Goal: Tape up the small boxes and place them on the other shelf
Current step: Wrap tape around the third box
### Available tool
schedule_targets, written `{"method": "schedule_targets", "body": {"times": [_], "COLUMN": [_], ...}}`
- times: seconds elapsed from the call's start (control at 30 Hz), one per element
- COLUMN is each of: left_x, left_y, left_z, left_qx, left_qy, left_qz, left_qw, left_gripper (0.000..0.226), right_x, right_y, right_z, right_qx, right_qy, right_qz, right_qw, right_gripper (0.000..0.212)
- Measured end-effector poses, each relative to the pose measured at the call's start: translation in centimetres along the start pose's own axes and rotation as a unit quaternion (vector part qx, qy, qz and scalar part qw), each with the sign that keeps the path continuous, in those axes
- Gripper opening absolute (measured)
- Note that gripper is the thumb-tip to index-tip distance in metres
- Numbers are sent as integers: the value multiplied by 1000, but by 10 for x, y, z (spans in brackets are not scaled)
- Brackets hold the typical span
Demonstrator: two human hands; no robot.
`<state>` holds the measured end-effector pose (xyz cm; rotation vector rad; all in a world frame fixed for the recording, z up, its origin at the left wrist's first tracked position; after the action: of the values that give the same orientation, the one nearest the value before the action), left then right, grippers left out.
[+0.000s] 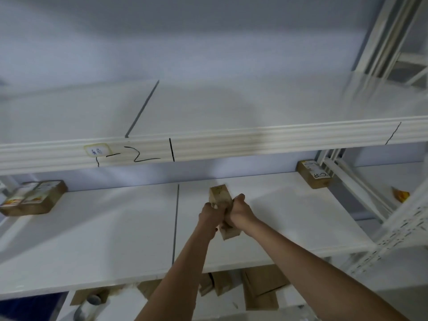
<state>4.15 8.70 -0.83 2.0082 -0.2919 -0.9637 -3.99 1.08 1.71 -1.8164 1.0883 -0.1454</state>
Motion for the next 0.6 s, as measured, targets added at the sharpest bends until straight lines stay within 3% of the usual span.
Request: {"method": "schedule_targets", "body": {"times": [0.1,0.17,0.3,0.37,0.47,0.6], "left_x": [-2,0,-4,-8,-13,-22], "left_y": [5,2,-11,-14,-17,-16], "left_z": [-11,-28,-54,-61,-65,-60], "left_qx": [-89,-119,-168,-208,-220,-225], "left_qy": [-22,6,-40,-82,-101,-98], "left_qz": [11,30,83,89,111,145], "left_qw": [996,992,982,971,964,959], "left_gripper": [38,46,34,43,51,38], "right_x": [-8,-12,-5,-1,-11,-20], "right_y": [-17,-23,-14,-7,-9,-15], "right_z": [9,9,-10,-17,1,27], "right_qx": [-11,-32,100,167,288,265], "right_qy": [2,-9,15,18,-68,-61], "right_qz": [-76,-118,-133,-91,-19,-31], "right_qw": [997,992,986,982,955,962], "right_gripper": [45,36,11,21,36,50]}}
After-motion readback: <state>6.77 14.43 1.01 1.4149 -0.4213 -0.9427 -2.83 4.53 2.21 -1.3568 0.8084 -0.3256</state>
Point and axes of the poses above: each hand's wrist, its own x-axis towards the middle knuckle, its own z-axis out of the palm, y = z × x, the point moved 5 cm from there along x, towards the middle knuckle, and after that the axes turned 8 degrees about x, right-handed, at the moved point
